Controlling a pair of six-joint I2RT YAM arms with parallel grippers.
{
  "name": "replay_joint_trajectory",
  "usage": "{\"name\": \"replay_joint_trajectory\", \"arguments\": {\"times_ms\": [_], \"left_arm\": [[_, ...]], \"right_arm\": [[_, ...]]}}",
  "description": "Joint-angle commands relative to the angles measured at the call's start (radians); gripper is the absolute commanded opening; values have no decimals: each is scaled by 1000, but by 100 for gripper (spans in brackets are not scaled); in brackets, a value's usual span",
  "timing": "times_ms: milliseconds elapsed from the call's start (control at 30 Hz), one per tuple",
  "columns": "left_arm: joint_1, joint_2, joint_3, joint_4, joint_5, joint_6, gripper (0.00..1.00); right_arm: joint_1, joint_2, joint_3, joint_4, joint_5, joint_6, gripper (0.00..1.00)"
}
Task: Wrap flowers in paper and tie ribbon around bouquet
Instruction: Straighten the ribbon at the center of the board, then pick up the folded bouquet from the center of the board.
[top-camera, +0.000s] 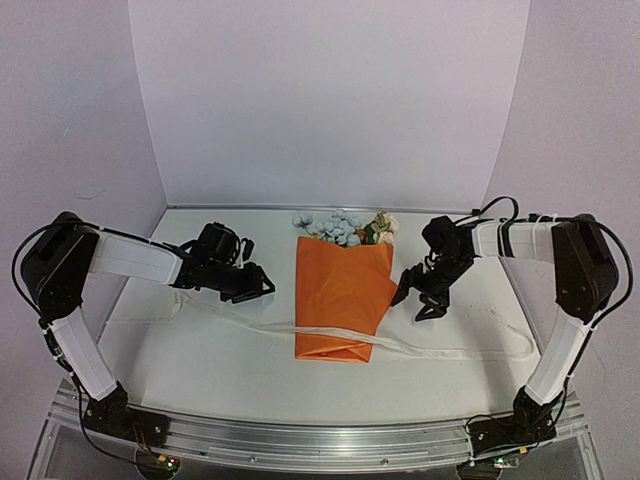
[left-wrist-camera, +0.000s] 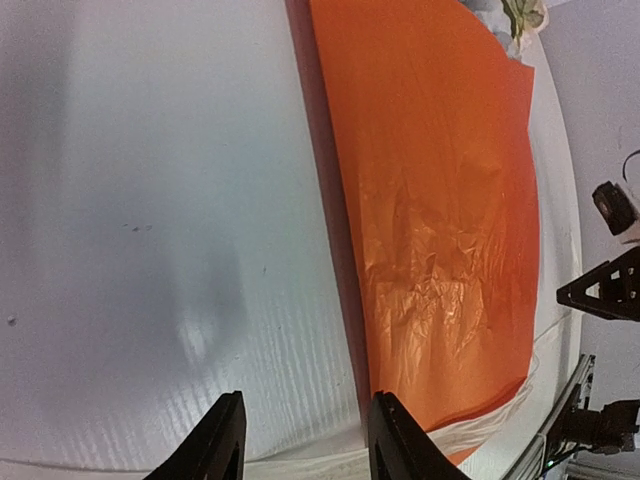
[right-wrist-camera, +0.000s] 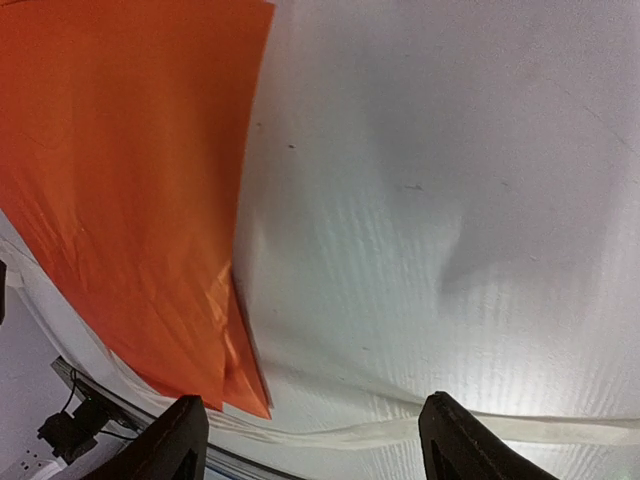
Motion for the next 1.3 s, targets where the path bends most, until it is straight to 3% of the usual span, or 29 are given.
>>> {"name": "replay_joint_trajectory", "arguments": {"times_ms": [0,167,733,867,1167,1267], "left_arm": [[-53,89,106,99,38,43,43],[-85,163,124,107,41,36,40],[-167,141,-23,69,-30,-17,19],[-178,113,-50,58,-51,-39,14],[-179,62,-100,43,-74,-62,8],[-179,51,-114,38,-70,-65,7]], "right_arm": [[53,56,43,187,-40,103,74],[85,117,31,282,-47,178,70],[137,177,-101,589,-34,359,50],[137,174,-95,604,-25,372,41],[137,188,-17,582,6,389,6],[138,200,16,561,15,390,0]]}}
